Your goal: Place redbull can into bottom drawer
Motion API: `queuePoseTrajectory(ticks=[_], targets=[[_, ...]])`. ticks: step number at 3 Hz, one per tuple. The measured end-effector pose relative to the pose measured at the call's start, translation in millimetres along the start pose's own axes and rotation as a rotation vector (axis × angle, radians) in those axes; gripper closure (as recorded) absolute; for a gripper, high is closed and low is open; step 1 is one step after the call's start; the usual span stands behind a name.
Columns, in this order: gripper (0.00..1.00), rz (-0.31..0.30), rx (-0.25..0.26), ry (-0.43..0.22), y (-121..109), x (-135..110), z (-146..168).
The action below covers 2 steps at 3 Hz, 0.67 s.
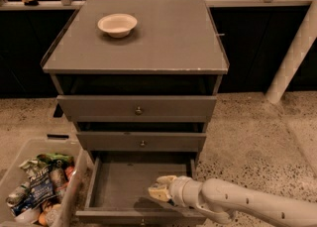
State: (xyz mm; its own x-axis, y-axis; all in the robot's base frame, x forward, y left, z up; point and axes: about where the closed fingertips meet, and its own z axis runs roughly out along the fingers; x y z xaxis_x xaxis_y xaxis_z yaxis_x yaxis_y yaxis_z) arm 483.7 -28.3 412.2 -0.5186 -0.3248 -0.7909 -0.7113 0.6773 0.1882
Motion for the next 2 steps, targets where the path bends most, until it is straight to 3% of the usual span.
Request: queuePoseTrajectory(ticks=[1,2], targets=[[1.0,0.01,-0.021,-0.028,-19.2,4.4,16.3],[1.0,0.005,-0.118,-0.062,-34.0,11.8,64.3]])
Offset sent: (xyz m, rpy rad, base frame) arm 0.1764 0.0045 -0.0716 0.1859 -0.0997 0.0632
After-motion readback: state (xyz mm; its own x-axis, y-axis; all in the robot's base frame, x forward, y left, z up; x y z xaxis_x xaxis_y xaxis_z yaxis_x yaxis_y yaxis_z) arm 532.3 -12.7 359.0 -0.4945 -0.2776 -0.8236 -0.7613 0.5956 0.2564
